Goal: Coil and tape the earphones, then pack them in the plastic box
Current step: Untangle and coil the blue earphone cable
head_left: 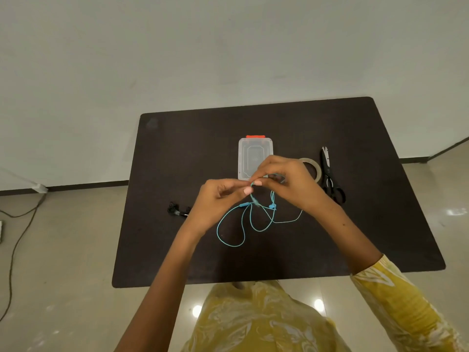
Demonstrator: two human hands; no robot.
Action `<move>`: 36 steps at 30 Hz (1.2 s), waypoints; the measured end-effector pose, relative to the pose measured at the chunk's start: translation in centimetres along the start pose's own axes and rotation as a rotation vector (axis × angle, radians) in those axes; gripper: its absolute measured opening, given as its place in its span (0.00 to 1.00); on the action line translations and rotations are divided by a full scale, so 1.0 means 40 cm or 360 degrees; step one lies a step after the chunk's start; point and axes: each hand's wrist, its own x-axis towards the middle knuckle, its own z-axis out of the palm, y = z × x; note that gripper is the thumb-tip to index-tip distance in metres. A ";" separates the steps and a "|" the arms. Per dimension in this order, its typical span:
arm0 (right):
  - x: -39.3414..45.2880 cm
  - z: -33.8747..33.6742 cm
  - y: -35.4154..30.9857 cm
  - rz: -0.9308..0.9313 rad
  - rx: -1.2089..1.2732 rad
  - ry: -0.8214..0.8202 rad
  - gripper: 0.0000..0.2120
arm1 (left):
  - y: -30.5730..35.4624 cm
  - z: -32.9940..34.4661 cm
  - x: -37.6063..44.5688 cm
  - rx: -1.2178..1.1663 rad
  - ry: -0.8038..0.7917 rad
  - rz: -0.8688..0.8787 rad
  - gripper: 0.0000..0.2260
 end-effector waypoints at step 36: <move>-0.003 0.061 -0.040 0.0105 -0.0531 -0.0345 0.08 | -0.015 -0.010 -0.009 -0.0222 -0.0047 -0.0293 0.30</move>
